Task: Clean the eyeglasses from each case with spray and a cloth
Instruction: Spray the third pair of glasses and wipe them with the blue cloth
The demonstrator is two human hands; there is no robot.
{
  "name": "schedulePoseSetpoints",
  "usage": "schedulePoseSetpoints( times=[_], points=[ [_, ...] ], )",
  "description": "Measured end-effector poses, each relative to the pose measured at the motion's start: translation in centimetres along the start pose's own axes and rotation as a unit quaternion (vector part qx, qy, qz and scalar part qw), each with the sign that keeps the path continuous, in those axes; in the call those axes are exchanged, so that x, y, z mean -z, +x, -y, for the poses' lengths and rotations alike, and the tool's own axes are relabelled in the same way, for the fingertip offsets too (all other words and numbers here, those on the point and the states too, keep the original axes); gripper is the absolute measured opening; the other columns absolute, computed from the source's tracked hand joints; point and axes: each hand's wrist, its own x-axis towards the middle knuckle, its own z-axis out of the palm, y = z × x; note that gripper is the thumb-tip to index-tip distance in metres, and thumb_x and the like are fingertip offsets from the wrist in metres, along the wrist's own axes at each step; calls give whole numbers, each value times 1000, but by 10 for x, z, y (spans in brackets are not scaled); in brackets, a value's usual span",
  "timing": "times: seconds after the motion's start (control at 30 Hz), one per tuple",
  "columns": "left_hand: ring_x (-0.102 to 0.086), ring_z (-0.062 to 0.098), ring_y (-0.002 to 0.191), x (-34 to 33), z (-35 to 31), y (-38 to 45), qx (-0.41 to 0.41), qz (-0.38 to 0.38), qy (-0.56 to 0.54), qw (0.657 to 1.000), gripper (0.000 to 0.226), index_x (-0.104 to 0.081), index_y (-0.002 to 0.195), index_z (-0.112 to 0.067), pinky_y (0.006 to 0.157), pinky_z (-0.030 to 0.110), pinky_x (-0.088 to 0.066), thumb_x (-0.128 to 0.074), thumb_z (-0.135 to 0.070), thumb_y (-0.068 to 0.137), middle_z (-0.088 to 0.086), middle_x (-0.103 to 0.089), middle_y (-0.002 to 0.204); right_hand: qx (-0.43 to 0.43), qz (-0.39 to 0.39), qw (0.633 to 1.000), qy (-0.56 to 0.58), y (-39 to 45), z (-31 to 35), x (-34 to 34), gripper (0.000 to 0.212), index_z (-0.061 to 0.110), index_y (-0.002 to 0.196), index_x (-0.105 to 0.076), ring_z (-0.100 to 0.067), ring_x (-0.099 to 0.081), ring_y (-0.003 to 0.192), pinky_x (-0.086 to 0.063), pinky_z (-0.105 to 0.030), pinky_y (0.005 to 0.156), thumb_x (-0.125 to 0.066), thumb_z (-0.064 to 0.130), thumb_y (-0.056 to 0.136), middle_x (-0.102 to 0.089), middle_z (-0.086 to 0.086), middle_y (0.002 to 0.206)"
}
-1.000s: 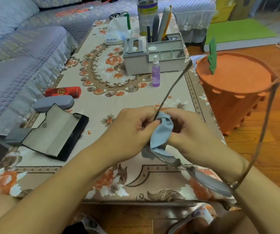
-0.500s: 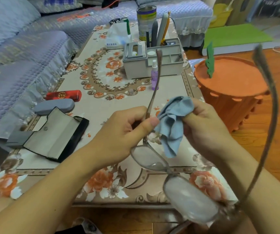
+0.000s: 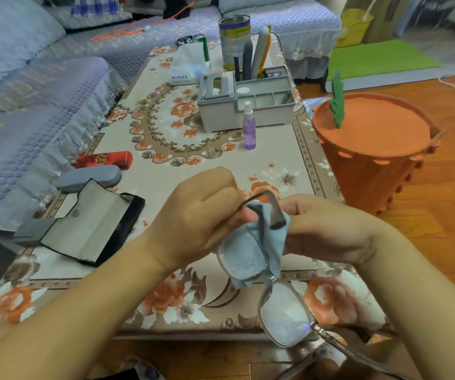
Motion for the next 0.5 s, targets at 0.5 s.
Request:
schedulePoseSetpoints(
  times=[0.5],
  points=[
    [-39,27,54,-9,3,15,-121,40,149,981,33,-49,58,-6,49,42,-32,-71,0,82,13,-42,59,91,-118,987,-60,16,-14,-39,44,17,69,-73,-13,-70,79,-56,-26,69,-59,-23,77,-72,0,76]
  ],
)
